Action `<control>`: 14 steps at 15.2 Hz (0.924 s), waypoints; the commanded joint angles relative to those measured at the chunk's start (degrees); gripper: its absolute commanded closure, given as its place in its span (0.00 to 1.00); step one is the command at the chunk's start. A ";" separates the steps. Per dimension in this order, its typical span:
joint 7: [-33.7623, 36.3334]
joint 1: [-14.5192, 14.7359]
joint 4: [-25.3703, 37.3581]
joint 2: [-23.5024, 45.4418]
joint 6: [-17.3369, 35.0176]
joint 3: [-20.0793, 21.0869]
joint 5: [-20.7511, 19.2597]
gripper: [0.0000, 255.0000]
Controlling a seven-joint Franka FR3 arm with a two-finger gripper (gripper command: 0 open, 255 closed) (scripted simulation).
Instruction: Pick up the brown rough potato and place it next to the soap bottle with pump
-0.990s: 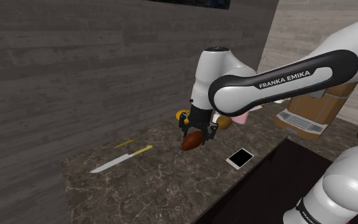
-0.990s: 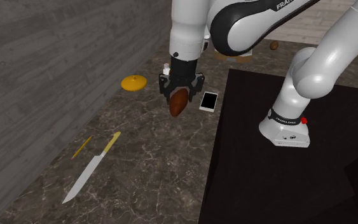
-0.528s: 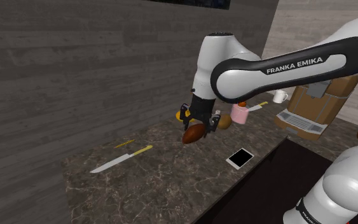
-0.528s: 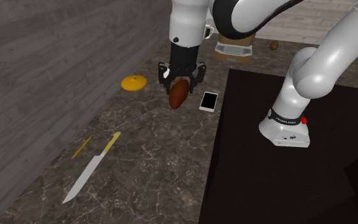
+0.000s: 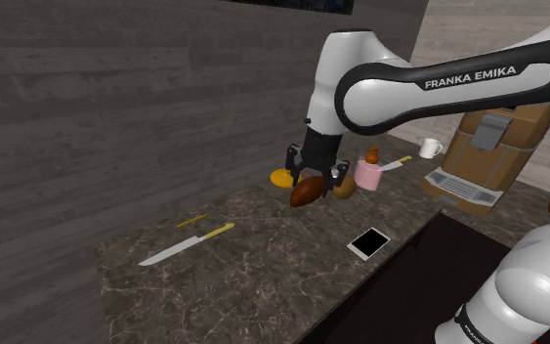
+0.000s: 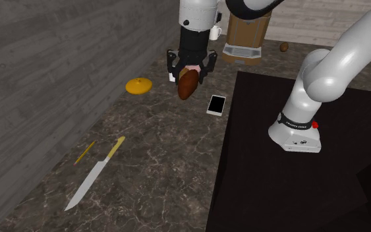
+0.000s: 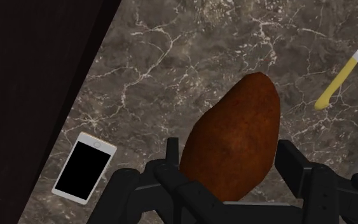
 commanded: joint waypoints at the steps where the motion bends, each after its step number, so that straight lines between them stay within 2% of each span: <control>1: -3.20 -0.55 -1.99 -1.55 0.15 -2.37 0.10 1.00; 8: -13.76 -3.32 -6.55 -5.60 -0.43 -10.71 -1.25 1.00; 14: -22.41 -6.60 -7.95 -6.39 -0.65 -17.59 -3.76 1.00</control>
